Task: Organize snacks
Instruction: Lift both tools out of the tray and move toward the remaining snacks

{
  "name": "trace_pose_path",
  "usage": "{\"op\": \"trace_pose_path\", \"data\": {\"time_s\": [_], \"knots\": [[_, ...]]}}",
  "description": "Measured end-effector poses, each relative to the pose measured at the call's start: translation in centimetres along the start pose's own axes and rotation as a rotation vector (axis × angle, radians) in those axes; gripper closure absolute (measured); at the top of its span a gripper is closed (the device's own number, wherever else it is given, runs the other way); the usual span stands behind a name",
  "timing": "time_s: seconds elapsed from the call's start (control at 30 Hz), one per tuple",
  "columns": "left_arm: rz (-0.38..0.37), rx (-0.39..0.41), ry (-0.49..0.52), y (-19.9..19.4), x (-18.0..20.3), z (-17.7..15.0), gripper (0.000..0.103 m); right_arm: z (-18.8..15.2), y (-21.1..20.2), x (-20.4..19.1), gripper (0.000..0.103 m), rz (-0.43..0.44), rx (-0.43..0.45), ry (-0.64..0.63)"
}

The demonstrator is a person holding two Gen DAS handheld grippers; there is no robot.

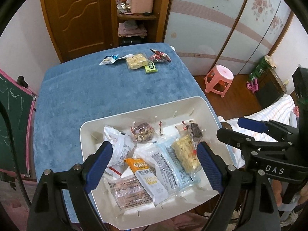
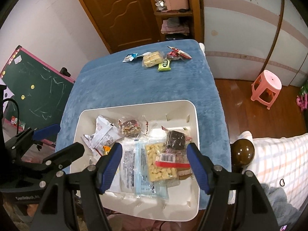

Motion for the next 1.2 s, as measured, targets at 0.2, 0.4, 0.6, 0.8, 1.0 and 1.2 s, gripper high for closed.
{"op": "trace_pose_path", "data": {"time_s": [0.2,0.4,0.6,0.8,1.0,1.2], "knots": [[0.012,0.019,0.002,0.0,-0.5,1.6,0.015,1.0,0.6,0.4,0.033,0.005,-0.001,0.024],[0.023,0.049,0.005,0.0,-1.2,4.2,0.015,2.5,1.1,0.8,0.033,0.008,0.005,0.037],[0.045,0.083,0.012,0.1,-2.0,7.1,0.015,4.7,1.4,1.0,0.033,0.010,0.023,0.046],[0.068,0.115,0.016,0.5,-3.4,10.5,0.015,8.1,1.3,1.3,0.033,-0.006,0.054,0.029],[0.098,0.141,0.036,1.3,-5.1,15.2,0.015,13.2,1.3,2.4,0.033,-0.046,0.098,0.003],[0.140,0.175,0.057,2.3,-6.7,20.8,0.014,18.2,1.4,3.7,0.033,-0.064,0.128,-0.002]]}}
Point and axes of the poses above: each gripper's, at about its wrist camera, not at the fingertips, and y roughly the way its jaws point, x to its right, z to its top, the point moved 6 cm from there along y, roughly the way its jaws point, and after that the axes turned 6 degrees about z, right-handed, at the moved point
